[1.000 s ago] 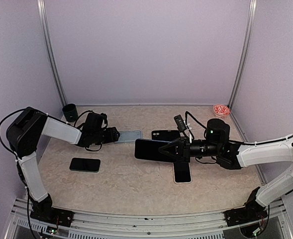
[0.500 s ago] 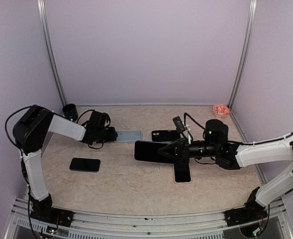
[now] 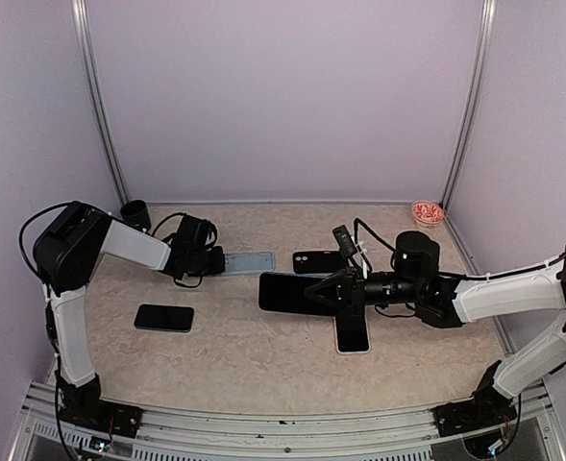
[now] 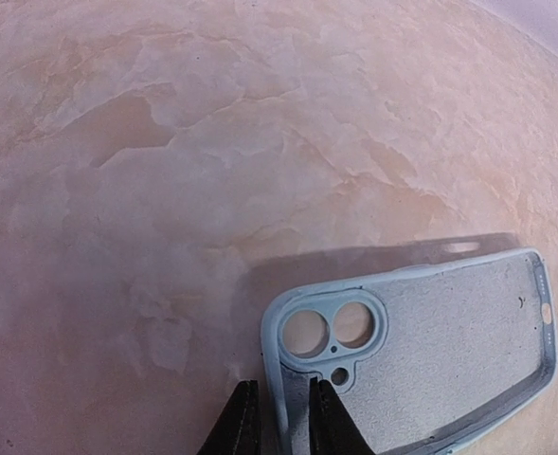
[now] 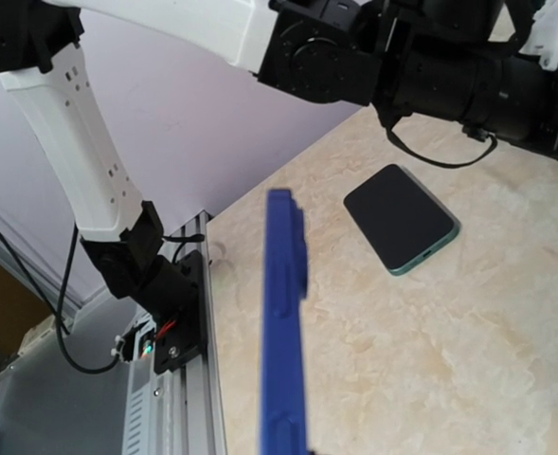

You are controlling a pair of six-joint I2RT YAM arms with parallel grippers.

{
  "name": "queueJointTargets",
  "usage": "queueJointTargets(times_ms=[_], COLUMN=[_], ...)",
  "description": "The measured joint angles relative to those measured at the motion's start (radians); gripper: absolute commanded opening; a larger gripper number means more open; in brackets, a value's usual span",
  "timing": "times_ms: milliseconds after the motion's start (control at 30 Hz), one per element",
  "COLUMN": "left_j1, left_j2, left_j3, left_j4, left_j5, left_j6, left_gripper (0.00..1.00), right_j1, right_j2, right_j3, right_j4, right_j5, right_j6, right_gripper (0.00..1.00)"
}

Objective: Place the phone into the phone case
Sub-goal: Move the phone case to the center of the board.

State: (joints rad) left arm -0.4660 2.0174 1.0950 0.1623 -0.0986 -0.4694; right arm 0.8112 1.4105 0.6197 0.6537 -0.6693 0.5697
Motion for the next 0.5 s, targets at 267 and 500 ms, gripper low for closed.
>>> queueJointTargets(times_ms=[267, 500], left_j1=[0.0, 0.0], left_j2=[0.002, -0.006], left_j3=[-0.003, -0.031], left_j4=[0.0, 0.034], left_j5=[0.003, 0.012], left_j6=[-0.004, -0.016], left_gripper=[0.05, 0.02], right_j1=[0.0, 0.0], right_j2=[0.0, -0.001], right_j3=[-0.002, -0.002], right_j4=[0.0, -0.021], right_j5=[0.01, 0.039], right_j6=[0.0, -0.005], right_gripper=[0.0, 0.0])
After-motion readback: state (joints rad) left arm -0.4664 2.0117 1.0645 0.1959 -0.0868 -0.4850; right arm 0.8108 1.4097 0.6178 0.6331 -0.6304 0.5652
